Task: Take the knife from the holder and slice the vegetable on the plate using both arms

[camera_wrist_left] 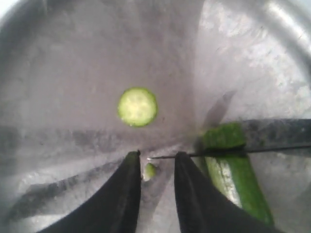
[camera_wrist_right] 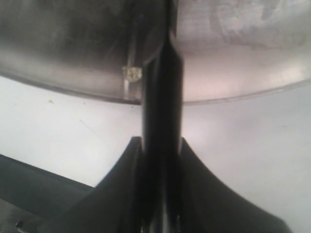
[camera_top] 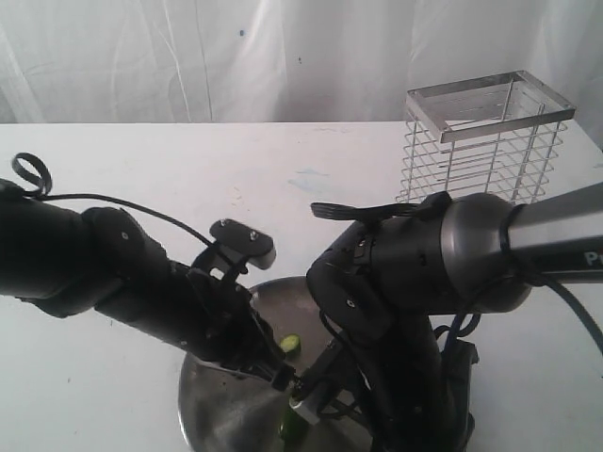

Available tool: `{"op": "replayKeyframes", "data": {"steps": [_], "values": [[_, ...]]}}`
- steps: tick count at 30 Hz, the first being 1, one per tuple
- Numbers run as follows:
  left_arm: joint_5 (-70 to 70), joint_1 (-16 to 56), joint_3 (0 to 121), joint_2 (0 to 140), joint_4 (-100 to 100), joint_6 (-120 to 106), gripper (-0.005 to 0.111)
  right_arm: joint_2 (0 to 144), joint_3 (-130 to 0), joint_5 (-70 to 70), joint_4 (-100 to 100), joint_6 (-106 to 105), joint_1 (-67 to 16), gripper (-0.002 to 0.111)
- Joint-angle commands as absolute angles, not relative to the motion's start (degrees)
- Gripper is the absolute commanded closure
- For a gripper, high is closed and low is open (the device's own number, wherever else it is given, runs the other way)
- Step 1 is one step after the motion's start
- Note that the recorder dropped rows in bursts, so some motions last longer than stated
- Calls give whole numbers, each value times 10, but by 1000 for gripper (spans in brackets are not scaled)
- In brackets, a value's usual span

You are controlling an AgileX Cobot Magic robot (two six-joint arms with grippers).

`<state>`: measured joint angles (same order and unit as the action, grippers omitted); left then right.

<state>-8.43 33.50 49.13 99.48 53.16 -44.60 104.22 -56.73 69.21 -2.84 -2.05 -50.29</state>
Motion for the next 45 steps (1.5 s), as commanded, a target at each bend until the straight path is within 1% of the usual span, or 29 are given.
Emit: {"op": "replayKeyframes", "data": {"steps": [1, 6, 11, 15, 23, 25, 28, 29, 36, 45], "values": [[-93, 348, 487, 1052, 548, -447, 76, 1041, -566, 700, -30, -28, -502, 108], [-111, 342, 487, 1052, 534, -447, 76, 1041, -566, 700, -32, -28, -502, 108], [-137, 307, 487, 975, 511, -447, 76, 1041, -566, 700, -34, -28, -502, 108], [-201, 275, 487, 923, 487, -447, 76, 1041, -566, 700, -38, -28, -502, 108], [-237, 276, 470, 913, 484, -434, 76, 1041, -566, 700, -48, -28, -502, 108], [-238, 276, 461, 913, 493, -436, 71, 1041, -566, 700, -48, -28, -502, 108], [-236, 294, 452, 913, 518, -458, 57, 1041, -568, 700, -48, -28, -502, 108], [-232, 306, 452, 915, 530, -466, 54, 1041, -569, 700, -48, -28, -502, 108], [-175, 368, 452, 938, 540, -472, 55, 1041, -599, 700, -41, -28, -502, 108], [-160, 368, 452, 966, 540, -472, 55, 1056, -620, 700, -37, -40, -502, 108]]}}
